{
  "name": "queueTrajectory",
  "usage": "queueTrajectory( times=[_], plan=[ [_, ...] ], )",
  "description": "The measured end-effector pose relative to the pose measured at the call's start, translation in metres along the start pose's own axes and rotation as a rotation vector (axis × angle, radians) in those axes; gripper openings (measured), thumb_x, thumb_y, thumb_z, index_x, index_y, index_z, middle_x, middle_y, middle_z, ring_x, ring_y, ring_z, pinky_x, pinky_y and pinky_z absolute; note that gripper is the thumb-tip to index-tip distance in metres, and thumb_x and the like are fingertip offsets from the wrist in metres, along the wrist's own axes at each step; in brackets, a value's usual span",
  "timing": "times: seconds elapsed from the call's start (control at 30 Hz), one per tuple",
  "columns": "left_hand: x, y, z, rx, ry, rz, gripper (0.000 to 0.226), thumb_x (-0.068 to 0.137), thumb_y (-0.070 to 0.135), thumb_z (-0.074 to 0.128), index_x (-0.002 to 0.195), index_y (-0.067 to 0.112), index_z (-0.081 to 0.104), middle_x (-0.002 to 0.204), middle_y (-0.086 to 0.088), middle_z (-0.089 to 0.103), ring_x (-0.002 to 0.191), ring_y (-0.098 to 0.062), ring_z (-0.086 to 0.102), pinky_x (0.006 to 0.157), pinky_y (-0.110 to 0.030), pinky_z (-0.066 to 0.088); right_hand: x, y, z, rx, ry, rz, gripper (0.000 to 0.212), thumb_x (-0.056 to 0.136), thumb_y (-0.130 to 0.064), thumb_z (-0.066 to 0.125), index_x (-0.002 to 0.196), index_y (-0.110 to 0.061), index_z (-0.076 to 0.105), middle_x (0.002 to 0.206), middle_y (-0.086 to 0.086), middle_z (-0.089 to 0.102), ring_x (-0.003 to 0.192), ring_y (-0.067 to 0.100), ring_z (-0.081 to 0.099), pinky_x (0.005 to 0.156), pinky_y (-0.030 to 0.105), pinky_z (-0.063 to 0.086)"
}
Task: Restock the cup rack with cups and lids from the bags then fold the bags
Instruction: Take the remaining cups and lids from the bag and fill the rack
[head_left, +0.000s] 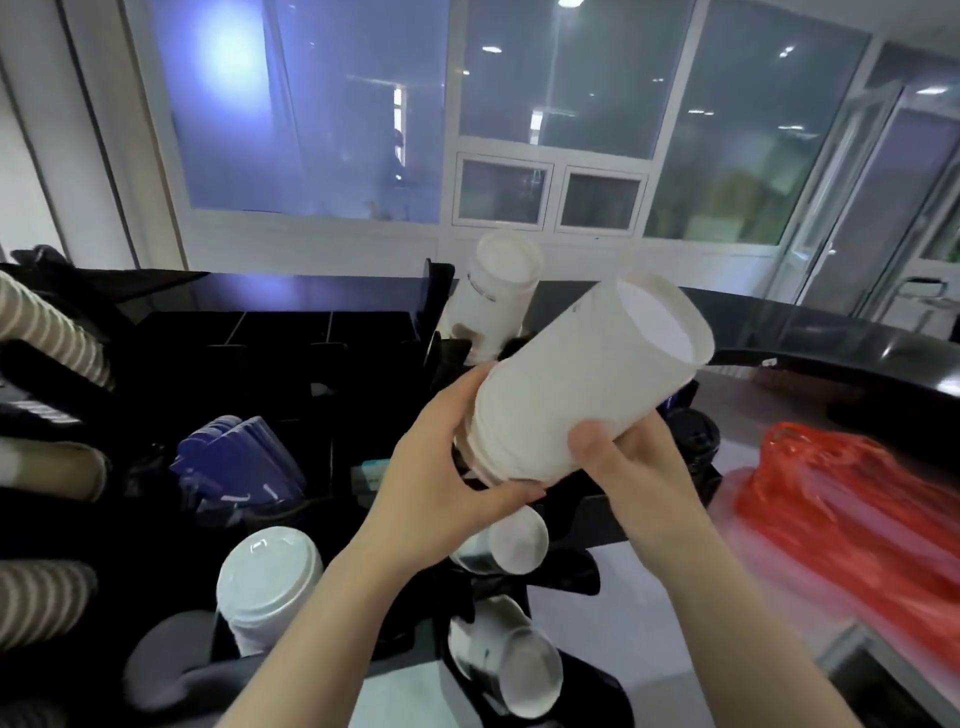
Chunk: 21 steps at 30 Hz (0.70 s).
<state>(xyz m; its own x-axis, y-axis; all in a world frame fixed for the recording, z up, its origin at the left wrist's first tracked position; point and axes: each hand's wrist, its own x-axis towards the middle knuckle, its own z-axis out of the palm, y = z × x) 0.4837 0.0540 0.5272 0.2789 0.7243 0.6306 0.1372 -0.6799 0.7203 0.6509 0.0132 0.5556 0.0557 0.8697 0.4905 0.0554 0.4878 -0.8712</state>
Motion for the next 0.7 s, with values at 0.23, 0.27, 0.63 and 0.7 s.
queueTrajectory(
  times=[0.23, 0.27, 0.63, 0.7],
  plan=[
    [-0.024, -0.017, 0.01, 0.011, -0.208, -0.124, 0.086, 0.061, 0.049, 0.079, 0.135, 0.049, 0.036, 0.13, 0.033, 0.047, 0.122, 0.007, 0.045, 0.097, -0.012, 0.039, -0.024, 0.011, -0.017, 0.019, 0.164, -0.062, 0.07, 0.055, -0.027, 0.082, 0.118, -0.037, 0.051, 0.108, -0.017, 0.067, 0.104, 0.005, 0.064, 0.074, 0.02, 0.054],
    [-0.028, -0.019, 0.01, 0.019, -0.211, -0.135, 0.087, 0.062, 0.049, 0.078, 0.138, 0.045, 0.035, 0.133, 0.032, 0.046, 0.124, 0.007, 0.044, 0.098, -0.012, 0.038, -0.027, 0.014, -0.017, 0.009, 0.169, -0.054, 0.072, 0.054, -0.027, 0.083, 0.117, -0.042, 0.052, 0.111, -0.017, 0.067, 0.106, 0.006, 0.063, 0.075, 0.021, 0.055],
    [-0.05, -0.047, -0.017, 0.073, -0.231, -0.232, 0.052, 0.09, 0.01, 0.056, 0.127, 0.046, 0.051, 0.127, 0.03, 0.055, 0.124, 0.006, 0.047, 0.104, -0.021, 0.039, -0.051, 0.049, -0.001, -0.28, 0.187, -0.042, 0.083, 0.047, -0.036, 0.086, 0.114, -0.06, 0.043, 0.12, -0.027, 0.051, 0.118, 0.0, 0.051, 0.089, 0.031, 0.051],
    [-0.051, -0.048, -0.022, 0.075, -0.205, -0.261, 0.048, 0.091, 0.009, 0.056, 0.123, 0.045, 0.053, 0.123, 0.027, 0.06, 0.121, 0.007, 0.05, 0.104, -0.025, 0.039, -0.05, 0.048, 0.0, -0.334, 0.154, -0.057, 0.083, 0.049, -0.037, 0.085, 0.115, -0.062, 0.041, 0.12, -0.032, 0.049, 0.118, -0.003, 0.049, 0.09, 0.034, 0.049]
  ],
)
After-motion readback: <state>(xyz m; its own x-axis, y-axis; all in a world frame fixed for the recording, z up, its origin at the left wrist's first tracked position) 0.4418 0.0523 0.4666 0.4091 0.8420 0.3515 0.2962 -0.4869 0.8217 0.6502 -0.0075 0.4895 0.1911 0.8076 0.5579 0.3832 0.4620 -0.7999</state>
